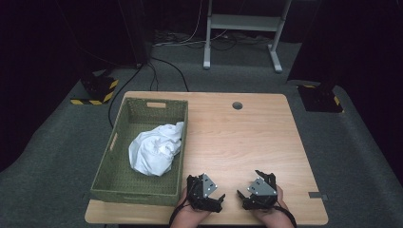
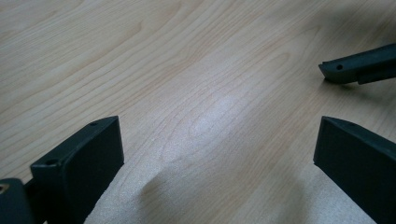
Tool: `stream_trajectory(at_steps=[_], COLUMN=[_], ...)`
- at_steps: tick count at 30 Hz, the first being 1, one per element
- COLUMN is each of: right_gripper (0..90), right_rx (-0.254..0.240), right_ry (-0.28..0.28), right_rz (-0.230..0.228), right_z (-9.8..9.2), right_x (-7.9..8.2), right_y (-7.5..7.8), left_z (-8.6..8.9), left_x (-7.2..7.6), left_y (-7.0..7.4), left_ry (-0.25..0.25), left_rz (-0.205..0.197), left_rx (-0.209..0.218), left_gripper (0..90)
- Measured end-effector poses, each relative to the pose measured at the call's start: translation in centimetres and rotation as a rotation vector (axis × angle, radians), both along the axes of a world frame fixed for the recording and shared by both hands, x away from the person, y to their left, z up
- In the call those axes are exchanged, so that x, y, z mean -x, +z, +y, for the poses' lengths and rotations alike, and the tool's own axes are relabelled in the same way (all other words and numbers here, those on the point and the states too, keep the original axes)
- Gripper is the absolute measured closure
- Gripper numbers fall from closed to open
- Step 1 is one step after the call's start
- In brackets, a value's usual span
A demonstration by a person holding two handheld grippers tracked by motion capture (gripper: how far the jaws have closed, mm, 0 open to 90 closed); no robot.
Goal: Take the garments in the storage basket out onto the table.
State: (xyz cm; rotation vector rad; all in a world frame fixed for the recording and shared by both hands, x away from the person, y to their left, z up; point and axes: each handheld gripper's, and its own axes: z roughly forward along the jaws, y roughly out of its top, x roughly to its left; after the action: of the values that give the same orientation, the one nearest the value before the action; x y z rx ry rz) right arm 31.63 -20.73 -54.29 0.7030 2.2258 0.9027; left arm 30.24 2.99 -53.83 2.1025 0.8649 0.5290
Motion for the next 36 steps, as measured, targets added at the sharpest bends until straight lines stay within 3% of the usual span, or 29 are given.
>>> stream_trajectory(at_steps=[8, 16, 27, 32, 36], right_gripper=[1.4, 1.4, 1.4, 1.4, 1.4], right_rx=[-0.003, -0.003, -0.015, -0.023, -0.019], right_ry=[0.011, 0.026, 0.036, 0.029, 0.030], right_rz=[-0.001, -0.001, 0.000, 0.002, -0.001], right_z=[0.0, 0.0, -0.1, -0.2, -0.2], right_x=[0.0, 0.1, 0.2, 0.1, 0.2], right_y=[0.0, 0.0, 0.1, 0.1, 0.1], left_z=[-0.6, -0.5, -0.7, -0.7, -0.9], left_x=[0.3, -0.1, -0.4, -0.3, -0.1], left_y=[-0.1, -0.1, 0.5, 1.1, 2.6], left_ry=[-0.036, -0.021, -0.056, -0.068, -0.080], left_rz=[-0.017, 0.010, 0.044, 0.044, 0.016], left_rx=[-0.054, -0.032, -0.015, -0.003, 0.009], left_gripper=[1.8, 1.5, 0.6, 0.6, 0.3])
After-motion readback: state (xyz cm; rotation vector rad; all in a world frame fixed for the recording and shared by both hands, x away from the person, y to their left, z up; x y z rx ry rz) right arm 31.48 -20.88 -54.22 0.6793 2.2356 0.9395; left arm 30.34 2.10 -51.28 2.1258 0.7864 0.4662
